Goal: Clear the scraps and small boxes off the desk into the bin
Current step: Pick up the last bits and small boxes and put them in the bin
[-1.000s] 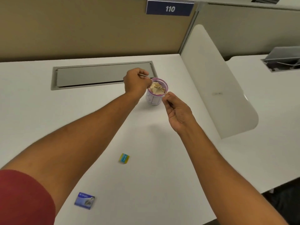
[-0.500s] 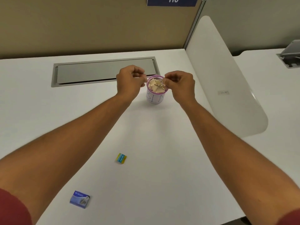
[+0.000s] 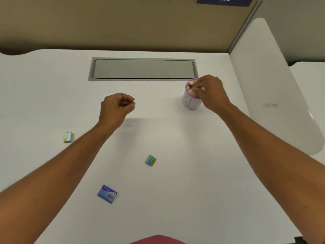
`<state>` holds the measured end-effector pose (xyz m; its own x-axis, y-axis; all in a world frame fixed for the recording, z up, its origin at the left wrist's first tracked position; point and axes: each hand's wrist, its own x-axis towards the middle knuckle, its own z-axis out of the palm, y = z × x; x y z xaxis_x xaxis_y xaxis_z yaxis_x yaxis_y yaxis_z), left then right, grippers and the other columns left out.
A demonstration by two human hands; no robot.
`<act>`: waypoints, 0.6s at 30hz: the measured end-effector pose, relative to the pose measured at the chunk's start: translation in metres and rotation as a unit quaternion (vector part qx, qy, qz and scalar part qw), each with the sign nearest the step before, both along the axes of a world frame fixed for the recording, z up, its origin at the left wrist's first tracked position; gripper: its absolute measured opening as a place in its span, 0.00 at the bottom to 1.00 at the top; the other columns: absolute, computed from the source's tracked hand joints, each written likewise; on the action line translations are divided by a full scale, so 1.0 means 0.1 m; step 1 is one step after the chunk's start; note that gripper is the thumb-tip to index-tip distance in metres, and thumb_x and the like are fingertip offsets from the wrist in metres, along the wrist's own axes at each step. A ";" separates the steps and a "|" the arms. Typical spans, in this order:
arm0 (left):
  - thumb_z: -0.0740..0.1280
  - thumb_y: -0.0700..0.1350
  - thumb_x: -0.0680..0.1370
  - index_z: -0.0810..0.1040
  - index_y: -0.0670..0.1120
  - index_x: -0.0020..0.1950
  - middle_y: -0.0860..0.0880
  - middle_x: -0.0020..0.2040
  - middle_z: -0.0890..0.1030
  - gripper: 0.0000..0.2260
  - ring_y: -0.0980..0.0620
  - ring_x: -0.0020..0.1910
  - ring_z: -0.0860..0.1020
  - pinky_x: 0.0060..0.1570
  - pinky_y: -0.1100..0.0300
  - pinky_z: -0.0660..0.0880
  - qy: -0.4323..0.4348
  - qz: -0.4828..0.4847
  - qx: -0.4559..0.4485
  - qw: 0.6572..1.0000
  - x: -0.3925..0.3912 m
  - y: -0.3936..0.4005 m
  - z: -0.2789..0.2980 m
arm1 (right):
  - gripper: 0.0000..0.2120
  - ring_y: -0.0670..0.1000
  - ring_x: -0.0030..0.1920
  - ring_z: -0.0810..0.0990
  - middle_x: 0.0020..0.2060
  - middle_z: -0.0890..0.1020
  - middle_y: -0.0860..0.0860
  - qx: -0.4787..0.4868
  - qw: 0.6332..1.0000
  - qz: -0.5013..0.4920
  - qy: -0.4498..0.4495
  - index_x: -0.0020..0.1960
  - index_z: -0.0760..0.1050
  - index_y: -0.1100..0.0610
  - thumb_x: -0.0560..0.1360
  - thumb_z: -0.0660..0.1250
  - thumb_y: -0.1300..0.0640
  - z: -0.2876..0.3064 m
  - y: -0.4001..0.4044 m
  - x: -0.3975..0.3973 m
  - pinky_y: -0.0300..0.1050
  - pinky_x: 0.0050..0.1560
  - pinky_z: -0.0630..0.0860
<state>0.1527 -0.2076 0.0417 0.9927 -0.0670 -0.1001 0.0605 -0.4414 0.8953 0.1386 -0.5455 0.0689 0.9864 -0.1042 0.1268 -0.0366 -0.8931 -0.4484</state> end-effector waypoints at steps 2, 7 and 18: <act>0.76 0.38 0.75 0.86 0.45 0.52 0.47 0.47 0.88 0.07 0.54 0.45 0.86 0.51 0.58 0.83 0.015 0.001 -0.019 1.000 -0.02 0.14 -0.01 | 0.09 0.54 0.55 0.81 0.53 0.85 0.56 0.023 0.999 -0.037 -0.023 0.52 0.87 0.60 0.75 0.71 0.58 0.01 0.05 -0.02 0.39 0.60 0.72; 0.76 0.36 0.75 0.86 0.46 0.51 0.45 0.47 0.88 0.07 0.53 0.44 0.85 0.47 0.59 0.82 0.020 0.008 -0.058 0.998 -0.15 0.40 -0.01 | 0.10 0.53 0.49 0.83 0.49 0.86 0.55 0.055 0.987 -0.100 -0.109 0.51 0.85 0.58 0.75 0.66 0.62 -0.01 0.29 -0.20 0.43 0.55 0.79; 0.74 0.39 0.76 0.85 0.49 0.51 0.51 0.51 0.85 0.07 0.51 0.50 0.80 0.49 0.65 0.73 -0.044 0.084 0.134 0.986 -0.59 1.26 -0.28 | 0.04 0.52 0.33 0.84 0.40 0.86 0.51 0.175 0.977 -0.053 0.110 0.46 0.85 0.55 0.72 0.77 0.57 -0.38 1.32 -1.03 0.49 0.40 0.83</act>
<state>0.0942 -0.0812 0.0138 0.9932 0.1162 -0.0043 0.0797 -0.6540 0.7523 0.0361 -0.4134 0.0313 0.9671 -0.2067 -0.1482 -0.2505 -0.6730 -0.6960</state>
